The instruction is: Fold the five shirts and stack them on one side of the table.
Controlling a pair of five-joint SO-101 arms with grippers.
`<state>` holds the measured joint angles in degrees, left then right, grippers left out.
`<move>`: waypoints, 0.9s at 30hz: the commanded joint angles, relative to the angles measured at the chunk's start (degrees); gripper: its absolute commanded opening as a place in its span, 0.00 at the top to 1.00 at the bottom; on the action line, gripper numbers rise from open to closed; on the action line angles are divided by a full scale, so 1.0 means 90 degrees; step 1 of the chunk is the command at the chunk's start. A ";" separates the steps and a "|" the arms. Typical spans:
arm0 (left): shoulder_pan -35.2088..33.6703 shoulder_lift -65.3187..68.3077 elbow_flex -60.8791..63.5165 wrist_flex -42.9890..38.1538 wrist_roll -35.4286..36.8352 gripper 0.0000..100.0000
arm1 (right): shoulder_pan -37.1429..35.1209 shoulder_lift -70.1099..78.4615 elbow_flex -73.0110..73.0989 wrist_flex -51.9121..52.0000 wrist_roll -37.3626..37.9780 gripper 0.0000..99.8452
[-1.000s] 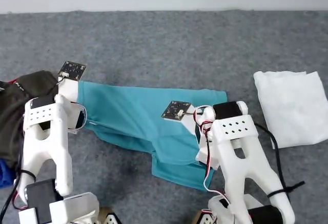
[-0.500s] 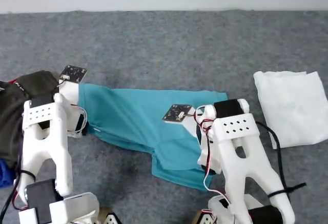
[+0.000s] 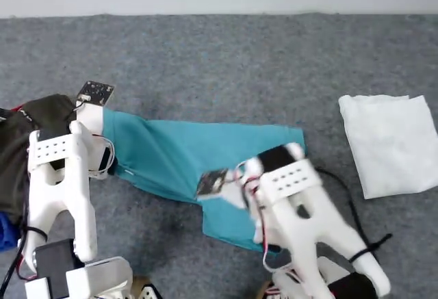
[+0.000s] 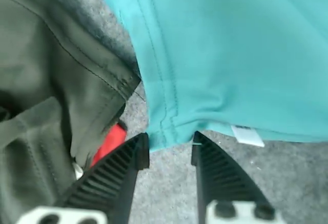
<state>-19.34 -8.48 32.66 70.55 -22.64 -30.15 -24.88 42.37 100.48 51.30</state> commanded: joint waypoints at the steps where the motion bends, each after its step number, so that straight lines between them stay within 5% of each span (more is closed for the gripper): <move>1: -0.0059 -0.0274 -0.0220 0.0049 -0.0049 0.86 | -0.0689 -0.0220 0.0020 0.0239 0.0029 0.86; 7: -0.0078 -0.0274 -0.0190 0.0059 -0.0049 0.86 | -0.0972 -0.0220 -0.0137 0.0249 0.0000 0.86; 13: -0.0068 -0.0274 -0.0181 0.0068 -0.0049 0.86 | 0.0298 -0.0161 -0.0244 -0.0024 0.0010 0.86; 19: -0.0049 -0.0274 -0.0181 0.0068 -0.0039 0.86 | 0.1734 -0.0161 -0.0225 -0.1812 -0.0606 0.85; 27: -0.0049 -0.0274 -0.0171 0.0068 -0.0039 0.86 | 0.1333 -0.0210 -0.0254 -0.1792 -0.1455 0.69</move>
<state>-19.60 -8.66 32.66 70.90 -22.64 -16.18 -24.88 42.11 84.92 40.57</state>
